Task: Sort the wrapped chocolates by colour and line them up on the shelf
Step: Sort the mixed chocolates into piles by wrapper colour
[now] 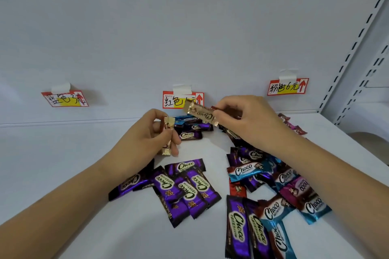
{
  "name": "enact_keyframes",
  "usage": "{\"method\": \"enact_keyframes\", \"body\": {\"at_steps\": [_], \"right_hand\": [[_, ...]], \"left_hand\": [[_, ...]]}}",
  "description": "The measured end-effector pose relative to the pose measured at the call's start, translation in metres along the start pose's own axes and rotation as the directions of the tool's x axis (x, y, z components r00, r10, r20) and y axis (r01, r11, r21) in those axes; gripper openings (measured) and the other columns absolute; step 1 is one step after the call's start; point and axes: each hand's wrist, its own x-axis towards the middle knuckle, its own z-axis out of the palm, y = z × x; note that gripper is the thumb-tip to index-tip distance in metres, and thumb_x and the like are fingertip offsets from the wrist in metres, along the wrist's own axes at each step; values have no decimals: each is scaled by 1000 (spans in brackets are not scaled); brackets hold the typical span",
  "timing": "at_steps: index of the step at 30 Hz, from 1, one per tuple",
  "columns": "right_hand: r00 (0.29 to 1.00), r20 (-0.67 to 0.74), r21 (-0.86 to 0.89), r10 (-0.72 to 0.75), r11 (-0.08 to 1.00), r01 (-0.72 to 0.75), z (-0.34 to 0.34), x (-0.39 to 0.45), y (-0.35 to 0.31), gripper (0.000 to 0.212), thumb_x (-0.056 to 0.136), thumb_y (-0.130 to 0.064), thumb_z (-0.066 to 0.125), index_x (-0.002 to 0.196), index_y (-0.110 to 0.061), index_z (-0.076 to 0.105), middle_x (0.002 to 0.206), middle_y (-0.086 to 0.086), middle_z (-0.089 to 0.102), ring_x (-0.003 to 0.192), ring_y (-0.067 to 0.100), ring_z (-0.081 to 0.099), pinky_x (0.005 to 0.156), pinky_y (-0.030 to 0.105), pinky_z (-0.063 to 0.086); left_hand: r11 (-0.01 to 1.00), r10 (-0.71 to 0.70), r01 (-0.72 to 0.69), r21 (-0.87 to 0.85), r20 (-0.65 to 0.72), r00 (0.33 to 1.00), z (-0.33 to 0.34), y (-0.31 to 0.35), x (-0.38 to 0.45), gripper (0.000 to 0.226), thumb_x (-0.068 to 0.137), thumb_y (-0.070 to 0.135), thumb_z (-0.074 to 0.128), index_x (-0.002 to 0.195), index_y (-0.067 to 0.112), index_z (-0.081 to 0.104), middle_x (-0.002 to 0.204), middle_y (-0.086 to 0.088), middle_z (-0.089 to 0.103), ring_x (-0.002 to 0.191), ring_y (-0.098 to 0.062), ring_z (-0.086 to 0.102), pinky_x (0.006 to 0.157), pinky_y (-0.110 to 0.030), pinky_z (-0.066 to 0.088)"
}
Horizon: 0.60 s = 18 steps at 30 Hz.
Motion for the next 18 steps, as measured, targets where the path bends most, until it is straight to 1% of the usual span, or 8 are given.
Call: {"method": "enact_keyframes", "body": {"at_steps": [3, 5, 7, 9, 11, 13, 16, 18], "right_hand": [[998, 57, 152, 41, 987, -49, 4, 0, -1, 13, 97, -25, 56, 93, -23, 68, 78, -11, 74, 70, 17, 69, 65, 34, 54], [993, 111, 266, 36, 962, -65, 7, 0, 0, 14, 99, -21, 54, 94, -16, 66, 79, -6, 74, 64, 15, 69, 61, 27, 54], [989, 145, 322, 24, 944, -70, 9, -1, -3, 14, 99, -23, 56, 93, -15, 66, 77, -3, 73, 57, 13, 65, 58, 22, 50], [984, 175, 341, 19, 937, -79, 10, -2, -7, 12, 97, -27, 58, 91, -19, 66, 73, -4, 72, 53, 12, 62, 57, 20, 48], [977, 215, 354, 19, 931, -96, 12, -4, -11, 12, 95, -29, 61, 92, -18, 67, 72, -3, 72, 52, 11, 59, 56, 19, 48], [974, 225, 348, 24, 932, -104, 13, -4, -16, 16, 93, -35, 61, 91, -20, 66, 72, -1, 71, 52, 11, 57, 57, 23, 48], [992, 48, 190, 114, 974, -121, 6, 2, -12, 35, 87, -55, 57, 88, -21, 65, 74, 4, 65, 59, 10, 52, 62, 28, 45], [980, -117, 36, 163, 987, -159, -7, 7, -2, 38, 83, -59, 61, 87, -22, 64, 74, -3, 63, 64, 9, 54, 59, 25, 42]], "left_hand": [[995, -52, 46, -83, -70, 996, 0, -4, 3, 13, 99, 4, 44, 98, 16, 49, 68, -5, 58, 62, -21, 52, 66, -34, 47], [977, -86, 68, -202, -79, 993, 1, -3, 4, 5, 94, 18, 54, 96, 13, 56, 66, -2, 47, 62, -16, 43, 64, -29, 42], [965, -33, 23, -261, -32, 999, 1, -2, 2, 25, 84, 44, 65, 94, 21, 69, 67, 4, 43, 63, -13, 40, 71, -33, 40], [970, 18, -16, -243, 3, 1000, 4, 1, 0, 31, 76, 58, 70, 92, 32, 75, 64, 10, 48, 65, -10, 43, 80, -36, 44], [968, 9, -18, -249, -39, 999, 10, 3, -1, 29, 79, 51, 73, 97, 28, 77, 62, 12, 55, 64, -9, 45, 81, -34, 45], [939, -17, -18, -343, -98, 995, 12, 3, -1, 31, 78, 39, 69, 100, 18, 78, 59, 9, 51, 58, -8, 40, 71, -25, 44], [841, -60, -17, -541, -124, 990, 7, 5, 2, 30, 81, 31, 66, 99, 11, 77, 61, 5, 32, 55, -9, 28, 51, -16, 36], [754, -80, -26, -657, -131, 988, -1, 5, 6, 27, 83, 29, 64, 96, 9, 76, 63, 6, 28, 55, -8, 24, 46, -16, 27]]}}
